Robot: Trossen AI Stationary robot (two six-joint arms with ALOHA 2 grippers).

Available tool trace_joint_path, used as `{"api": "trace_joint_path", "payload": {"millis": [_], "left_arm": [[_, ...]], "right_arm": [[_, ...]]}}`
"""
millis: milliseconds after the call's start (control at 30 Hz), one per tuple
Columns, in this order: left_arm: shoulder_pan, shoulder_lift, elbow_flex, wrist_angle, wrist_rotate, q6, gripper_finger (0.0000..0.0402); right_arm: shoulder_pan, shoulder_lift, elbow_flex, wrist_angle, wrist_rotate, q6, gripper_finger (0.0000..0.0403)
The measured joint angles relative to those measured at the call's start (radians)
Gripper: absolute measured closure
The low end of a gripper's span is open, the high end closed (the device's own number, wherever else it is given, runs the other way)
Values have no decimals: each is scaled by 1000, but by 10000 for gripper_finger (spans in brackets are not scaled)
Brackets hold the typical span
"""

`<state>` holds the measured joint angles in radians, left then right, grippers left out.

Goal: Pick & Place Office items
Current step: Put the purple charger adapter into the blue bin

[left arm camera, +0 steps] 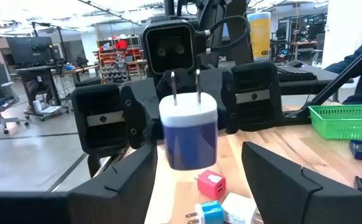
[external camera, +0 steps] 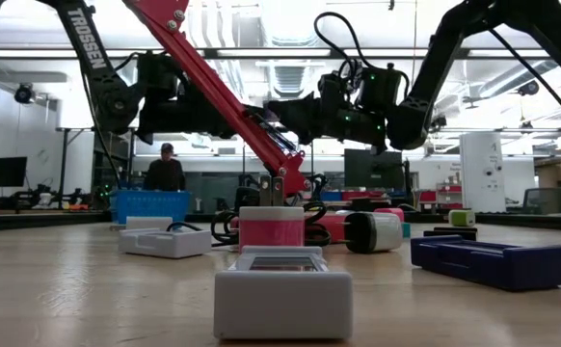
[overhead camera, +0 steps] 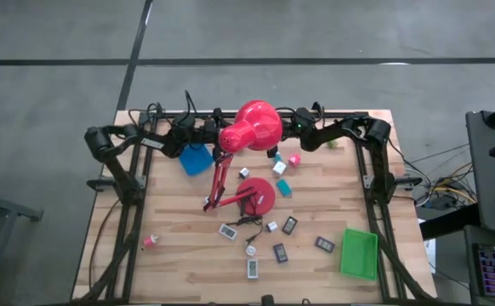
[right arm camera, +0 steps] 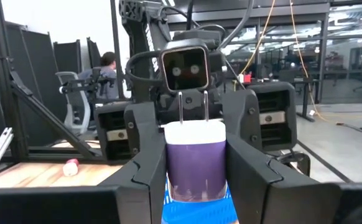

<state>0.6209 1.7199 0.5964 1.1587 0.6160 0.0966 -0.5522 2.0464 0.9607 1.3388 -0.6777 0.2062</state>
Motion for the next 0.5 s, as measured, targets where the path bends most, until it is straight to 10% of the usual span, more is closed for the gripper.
{"api": "trace_joint_path", "payload": {"millis": [500], "left_arm": [[0, 1, 34, -47, -20, 1, 165]], "right_arm": [[8, 0, 17, -5, 0, 0, 282]]}}
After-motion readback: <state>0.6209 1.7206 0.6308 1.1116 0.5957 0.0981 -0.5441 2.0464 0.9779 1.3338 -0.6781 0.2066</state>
